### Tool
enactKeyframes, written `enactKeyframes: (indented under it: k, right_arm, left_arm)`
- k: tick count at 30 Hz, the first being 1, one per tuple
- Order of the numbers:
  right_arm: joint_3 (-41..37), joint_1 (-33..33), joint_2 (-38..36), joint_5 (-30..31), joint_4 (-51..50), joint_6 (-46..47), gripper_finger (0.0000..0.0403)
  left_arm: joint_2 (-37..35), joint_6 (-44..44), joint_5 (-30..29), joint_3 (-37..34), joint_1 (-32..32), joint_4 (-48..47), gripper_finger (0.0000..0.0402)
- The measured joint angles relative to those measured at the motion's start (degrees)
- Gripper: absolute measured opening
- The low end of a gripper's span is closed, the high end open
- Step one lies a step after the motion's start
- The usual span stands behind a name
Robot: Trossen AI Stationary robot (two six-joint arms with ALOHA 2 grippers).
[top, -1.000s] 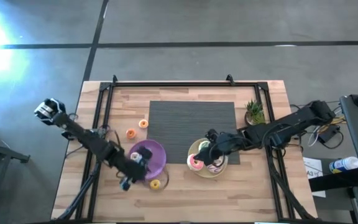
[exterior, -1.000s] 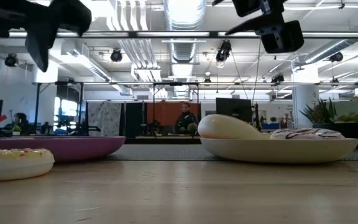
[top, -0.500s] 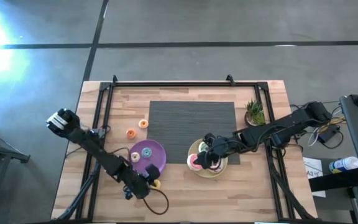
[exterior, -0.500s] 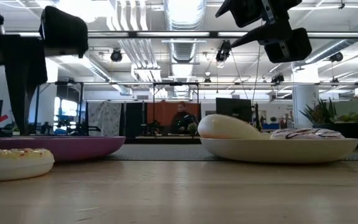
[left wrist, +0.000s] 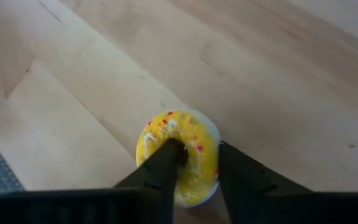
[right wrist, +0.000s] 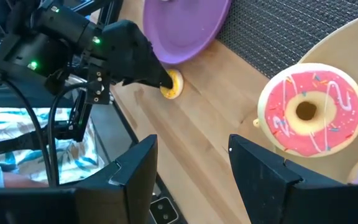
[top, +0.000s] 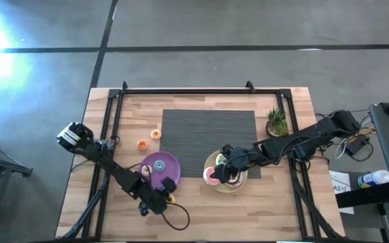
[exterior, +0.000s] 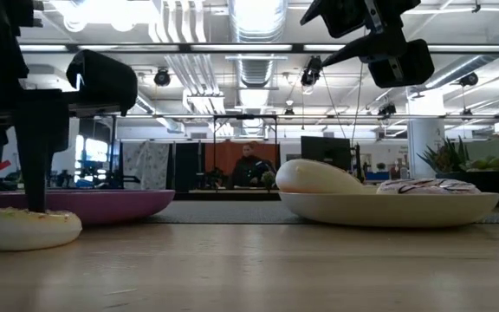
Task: Pick & Place donuts
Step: Put the small yellow donut on the violet plate
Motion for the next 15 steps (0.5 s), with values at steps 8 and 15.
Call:
enactKeyframes:
  k: [8,15]
  right_arm:
    - [0.0,0.0,-0.04,0.03,-0.41,-1.55,0.019]
    - [0.0,0.0,-0.13,0.05,-0.54,-2.79,0.0189]
  left_arm:
    - [-4.7,-0.61,-12.9,2.85,0.5,-8.57,0.0003]
    - [-14.62,-7.54,-10.74,5.15,4.39,-15.41,0.0001]
